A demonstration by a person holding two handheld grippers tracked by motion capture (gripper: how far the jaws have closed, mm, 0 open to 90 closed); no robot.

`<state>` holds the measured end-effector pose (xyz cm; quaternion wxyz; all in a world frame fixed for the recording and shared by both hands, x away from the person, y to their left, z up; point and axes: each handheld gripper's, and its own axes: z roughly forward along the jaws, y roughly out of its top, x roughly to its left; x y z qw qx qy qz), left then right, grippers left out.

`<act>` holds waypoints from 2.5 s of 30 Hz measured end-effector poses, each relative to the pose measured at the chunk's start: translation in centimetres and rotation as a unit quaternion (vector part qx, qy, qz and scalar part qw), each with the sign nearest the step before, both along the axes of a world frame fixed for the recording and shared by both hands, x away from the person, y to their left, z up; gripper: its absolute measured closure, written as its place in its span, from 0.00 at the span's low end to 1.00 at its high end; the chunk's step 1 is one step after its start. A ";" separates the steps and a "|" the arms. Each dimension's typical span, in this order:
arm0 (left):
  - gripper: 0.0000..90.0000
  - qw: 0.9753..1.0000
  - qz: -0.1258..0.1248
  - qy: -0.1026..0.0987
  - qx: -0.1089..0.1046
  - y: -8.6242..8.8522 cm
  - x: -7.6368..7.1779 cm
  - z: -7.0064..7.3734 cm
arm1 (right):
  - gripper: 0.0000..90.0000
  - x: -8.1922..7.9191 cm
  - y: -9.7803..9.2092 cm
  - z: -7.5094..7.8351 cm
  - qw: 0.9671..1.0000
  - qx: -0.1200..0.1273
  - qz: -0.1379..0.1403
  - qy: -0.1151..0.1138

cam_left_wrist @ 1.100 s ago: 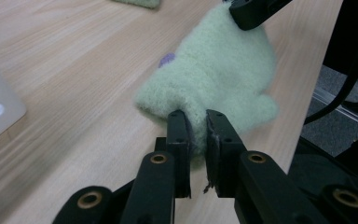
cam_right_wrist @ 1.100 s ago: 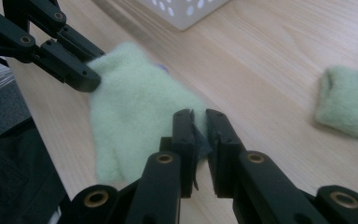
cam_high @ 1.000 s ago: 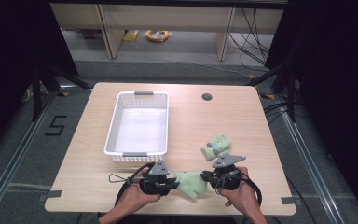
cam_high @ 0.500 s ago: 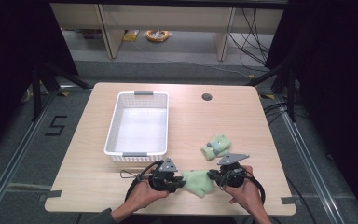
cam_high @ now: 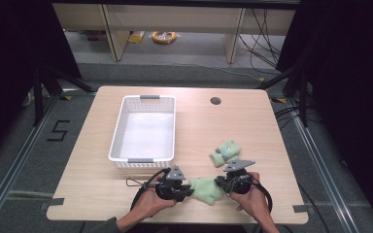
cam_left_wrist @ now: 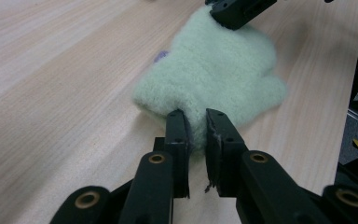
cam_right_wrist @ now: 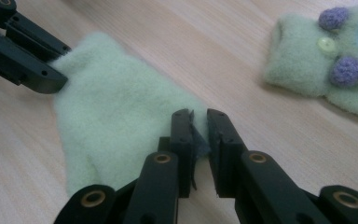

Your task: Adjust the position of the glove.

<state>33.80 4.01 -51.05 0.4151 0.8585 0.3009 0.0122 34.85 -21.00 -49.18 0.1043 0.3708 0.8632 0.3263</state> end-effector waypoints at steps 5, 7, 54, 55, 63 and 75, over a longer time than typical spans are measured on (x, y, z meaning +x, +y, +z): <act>0.87 1.000 0.004 0.002 -0.004 -0.1 0.0 -0.1 | 0.90 0.0 0.1 -0.2 1.000 -0.006 0.000 -0.003; 0.86 1.000 -0.002 -0.002 0.002 0.0 0.0 -0.1 | 0.89 0.1 0.0 -0.4 1.000 -0.007 0.002 -0.010; 0.28 0.999 0.045 0.009 -0.025 4.0 -1.4 1.2 | 0.54 4.1 -3.4 2.1 0.995 0.026 -0.079 -0.059; 0.28 0.999 0.043 0.007 -0.023 4.0 -1.4 1.2 | 0.54 4.1 -3.4 2.1 0.995 0.026 -0.079 -0.059; 0.27 0.999 0.037 0.003 -0.027 4.3 -1.7 1.3 | 0.54 5.3 -4.0 2.0 0.995 0.025 -0.072 -0.071; 0.26 0.999 0.043 0.004 -0.028 4.7 -2.3 1.1 | 0.55 6.6 -4.3 2.1 0.994 0.014 -0.089 -0.066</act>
